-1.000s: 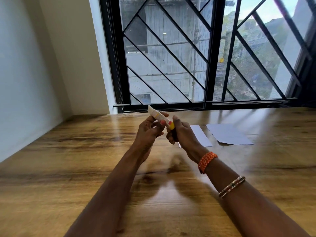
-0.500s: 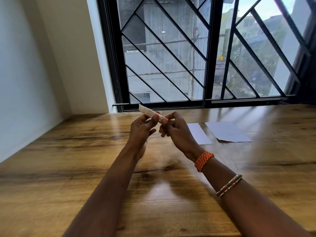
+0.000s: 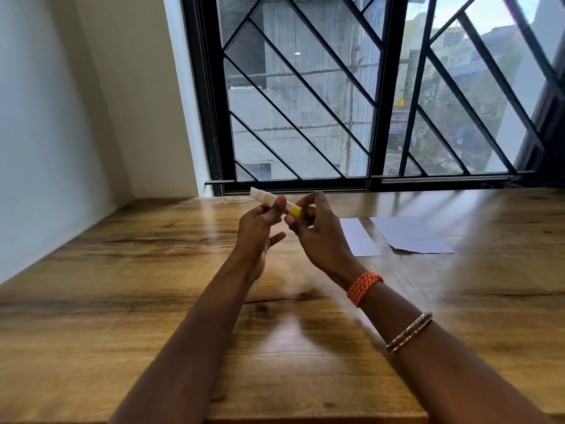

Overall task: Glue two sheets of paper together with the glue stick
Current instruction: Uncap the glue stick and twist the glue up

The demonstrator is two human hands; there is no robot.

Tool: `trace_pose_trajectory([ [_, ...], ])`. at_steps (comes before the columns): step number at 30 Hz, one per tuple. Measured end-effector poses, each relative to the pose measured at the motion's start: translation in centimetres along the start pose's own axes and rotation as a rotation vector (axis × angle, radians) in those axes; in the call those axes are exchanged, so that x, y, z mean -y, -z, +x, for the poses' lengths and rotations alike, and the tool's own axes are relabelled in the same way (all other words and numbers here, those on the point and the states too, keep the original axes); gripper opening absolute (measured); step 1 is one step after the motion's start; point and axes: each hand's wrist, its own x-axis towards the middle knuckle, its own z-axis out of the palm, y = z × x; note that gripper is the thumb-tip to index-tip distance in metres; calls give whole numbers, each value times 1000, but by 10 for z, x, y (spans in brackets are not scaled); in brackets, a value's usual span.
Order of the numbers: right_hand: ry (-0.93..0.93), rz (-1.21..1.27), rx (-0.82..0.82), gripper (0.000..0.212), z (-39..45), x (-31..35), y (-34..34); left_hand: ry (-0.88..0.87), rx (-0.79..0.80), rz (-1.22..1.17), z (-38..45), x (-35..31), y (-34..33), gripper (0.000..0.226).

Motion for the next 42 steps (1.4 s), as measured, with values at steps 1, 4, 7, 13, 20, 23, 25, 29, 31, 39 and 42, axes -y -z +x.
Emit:
trace_pose_trajectory([
  [1,14,-15,-14,17,0,0,0,1,-6,-7,0,-1,-1,13],
  [4,-65,-12,-6,13,1,3,4,-8,20,-22,1,-1,-2,9],
  [7,-184,43,73,44,0,1,6,4,79,6,0,1,-4,9],
  [13,-106,-56,45,22,0,3,3,21,48,38,-2,3,-3,10],
  [20,10,-123,-21,19,-2,-3,-2,84,-49,9,0,3,0,19],
  [23,-68,-101,-12,4,-1,-1,2,57,0,-18,-1,1,0,12],
  [25,-117,-77,-1,25,-1,0,4,29,65,-8,-1,-1,1,9],
  [29,-19,-193,-18,35,-2,0,5,20,124,18,-1,0,4,12],
  [31,41,-192,-10,19,-1,1,4,4,98,28,-1,2,5,11],
  [39,126,-292,-104,23,-1,-6,0,35,35,1,-1,0,5,10],
  [42,94,-348,-151,21,2,-9,2,34,45,21,-3,1,2,11],
])
